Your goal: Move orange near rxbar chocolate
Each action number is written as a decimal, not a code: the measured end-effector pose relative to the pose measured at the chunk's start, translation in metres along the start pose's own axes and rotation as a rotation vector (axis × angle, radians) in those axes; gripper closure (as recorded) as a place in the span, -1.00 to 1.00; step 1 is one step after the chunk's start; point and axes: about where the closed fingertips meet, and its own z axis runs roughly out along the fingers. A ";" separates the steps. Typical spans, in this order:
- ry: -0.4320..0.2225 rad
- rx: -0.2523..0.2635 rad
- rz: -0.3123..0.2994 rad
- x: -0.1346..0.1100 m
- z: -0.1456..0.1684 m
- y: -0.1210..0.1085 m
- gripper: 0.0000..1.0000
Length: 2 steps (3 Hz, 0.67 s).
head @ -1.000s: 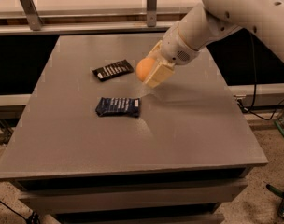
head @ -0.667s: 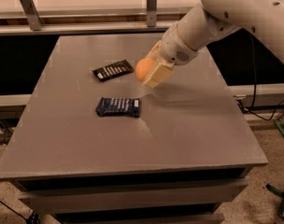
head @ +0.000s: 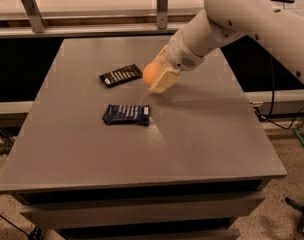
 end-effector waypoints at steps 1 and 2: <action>-0.015 0.011 -0.011 -0.006 0.010 -0.014 1.00; -0.042 0.002 -0.022 -0.019 0.018 -0.025 0.63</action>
Offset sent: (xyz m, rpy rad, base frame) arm 0.0411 0.0383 0.0129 0.0624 -0.0224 0.0477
